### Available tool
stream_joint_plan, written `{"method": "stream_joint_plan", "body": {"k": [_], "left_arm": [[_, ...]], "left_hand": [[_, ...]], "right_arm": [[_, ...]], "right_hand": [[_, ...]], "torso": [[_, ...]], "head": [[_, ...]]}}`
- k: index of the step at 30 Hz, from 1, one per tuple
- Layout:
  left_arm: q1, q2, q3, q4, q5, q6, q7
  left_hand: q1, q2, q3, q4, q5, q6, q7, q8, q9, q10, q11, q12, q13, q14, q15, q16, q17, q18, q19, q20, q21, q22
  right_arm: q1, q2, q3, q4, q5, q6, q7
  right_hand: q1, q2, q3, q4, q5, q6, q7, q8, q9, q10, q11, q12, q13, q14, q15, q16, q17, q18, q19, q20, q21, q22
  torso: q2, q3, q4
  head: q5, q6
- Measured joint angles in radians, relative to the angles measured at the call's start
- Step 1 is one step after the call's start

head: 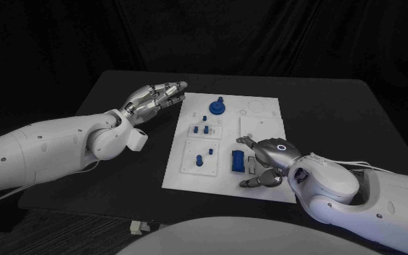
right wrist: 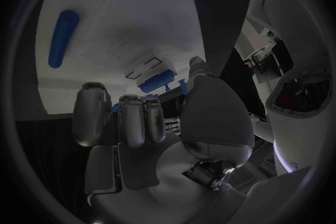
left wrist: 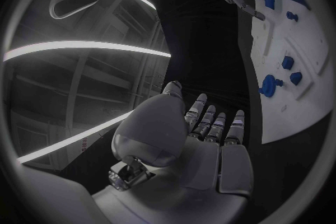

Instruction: Assemble the parts on the task board

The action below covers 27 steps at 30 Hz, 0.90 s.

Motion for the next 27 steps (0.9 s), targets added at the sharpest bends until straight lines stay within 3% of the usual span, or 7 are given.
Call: {"method": "stream_joint_plan", "body": {"k": [3, 6, 9, 14, 16, 20, 27], "left_arm": [[0.0, 0.0, 0.0, 0.0, 0.0, 0.0, 0.0], [0.0, -0.001, 0.0, 0.0, 0.0, 0.0, 0.0], [0.0, -0.002, 0.0, 0.0, 0.0, 0.0, 0.0], [0.0, -0.003, 0.0, 0.0, 0.0, 0.0, 0.0], [-0.001, -0.003, 0.0, -0.001, 0.0, 0.0, 0.0], [-0.001, 0.002, 0.0, -0.003, 0.0, 0.0, 0.0], [-0.001, 0.006, 0.0, -0.004, 0.0, -0.001, 0.0]], "left_hand": [[0.0, 0.0, 0.0, 0.0, 0.0, 0.0, 0.0, 0.0, 0.0, 0.0, 0.0, 0.0, 0.0, 0.0, 0.0, 0.0, 0.0, 0.0, 0.0, 0.0, 0.0, 0.0], [0.0, 0.0, 0.0, 0.0, 0.0, 0.0, 0.0, 0.0, 0.0, 0.0, 0.0, 0.0, 0.0, 0.0, 0.0, 0.0, 0.0, 0.0, 0.0, 0.0, 0.0, 0.0], [0.0, 0.0, 0.0, 0.0, 0.0, 0.0, 0.0, 0.0, 0.0, 0.0, 0.0, 0.004, 0.0, 0.0, 0.0, 0.0, 0.0, 0.0, 0.0, 0.0, 0.0, 0.0], [0.0, 0.0, 0.0, 0.0, 0.0, 0.0, 0.0, 0.0, 0.0, 0.0, 0.0, 0.004, 0.0, 0.0, 0.0, 0.0, 0.0, 0.0, 0.0, 0.0, 0.0, 0.0], [0.0, 0.0, 0.0, 0.0, 0.0, 0.0, 0.0, 0.0, 0.0, 0.0, 0.0, 0.004, 0.0, 0.0, 0.0, 0.0, 0.0, 0.0, 0.0, 0.0, 0.0, 0.0], [0.0, 0.0, 0.0, 0.0, 0.0, 0.0, 0.0, 0.0, 0.0, 0.0, 0.0, 0.004, 0.0, 0.0, 0.0, 0.0, 0.0, 0.0, 0.0, 0.0, 0.0, 0.0], [0.0, 0.0, 0.0, 0.0, 0.0, 0.005, 0.005, 0.004, 0.0, 0.0, 0.0, 0.015, 0.002, 0.004, 0.004, 0.007, 0.001, 0.0, 0.0, 0.0, 0.0, 0.0]], "right_arm": [[0.0, -0.013, 0.0, 0.008, 0.0, -0.012, 0.001], [0.002, -0.04, 0.0, 0.023, 0.001, -0.046, 0.004], [0.032, -0.071, -0.003, 0.039, 0.008, -0.09, 0.007], [0.131, -0.104, 0.0, 0.048, 0.053, -0.12, 0.005], [0.187, -0.115, 0.0, 0.044, 0.101, -0.108, -0.007], [0.273, -0.123, 0.003, 0.004, 0.215, -0.021, -0.052], [0.317, -0.094, 0.0, -0.085, 0.396, 0.178, -0.127]], "right_hand": [[-0.028, -0.007, -0.004, 0.0, -0.064, 0.018, 0.001, 0.034, 0.006, 0.0, 0.0, 0.0, 0.0, 0.0, 0.0, 0.0, 0.0, 0.0, 0.0, 0.0, 0.0, 0.0], [-0.089, 0.046, 0.027, -0.003, -0.118, 0.128, -0.006, 0.181, 0.05, 0.0, 0.0, 0.0, 0.0, 0.0, 0.0, 0.012, 0.0, 0.0, 0.0, 0.0, 0.019, 0.0], [-0.143, 0.202, 0.098, -0.015, -0.011, 0.32, -0.015, 0.301, 0.092, 0.0, 0.0, 0.0, 0.0, 0.0, 0.0, 0.056, 0.0, 0.0, 0.0, 0.0, 0.094, 0.0], [-0.117, 0.235, 0.118, -0.011, 0.135, 0.545, -0.047, 0.41, 0.161, 0.0, -0.026, 0.0, 0.0, 0.001, -0.021, 0.061, 0.0, 0.0, 0.0, -0.012, 0.171, 0.0], [-0.099, 0.229, 0.12, -0.015, 0.135, 0.602, -0.05, 0.395, 0.167, 0.0, -0.026, 0.0, 0.0, 0.001, -0.021, 0.061, 0.0, 0.0, -0.001, -0.013, 0.164, 0.0], [-0.046, 0.208, 0.119, -0.016, 0.103, 0.741, -0.052, 0.252, 0.139, 0.0, -0.025, 0.0, 0.0, 0.001, -0.021, 0.061, 0.0, 0.0, 0.0, -0.015, 0.099, 0.0], [-0.006, 0.223, 0.126, -0.026, 0.14, 0.896, -0.065, 0.077, 0.111, 0.0, -0.025, 0.0, 0.0, 0.001, -0.021, 0.054, 0.0, 0.0, 0.0, -0.015, 0.062, 0.0]], "torso": [[0.0, 0.0, 0.0], [0.0, 0.0001, -0.0001], [0.0, 0.0003, -0.0001], [0.0, 0.0002, 0.0001], [0.0, 0.0002, 0.0001], [0.0, 0.0002, 0.0002], [0.0, -0.0001, 0.0002]], "head": [[0.001, 0.0], [0.004, 0.0], [0.005, 0.0], [0.003, 0.0], [0.002, 0.0], [-0.001, 0.0], [-0.004, 0.0]]}}
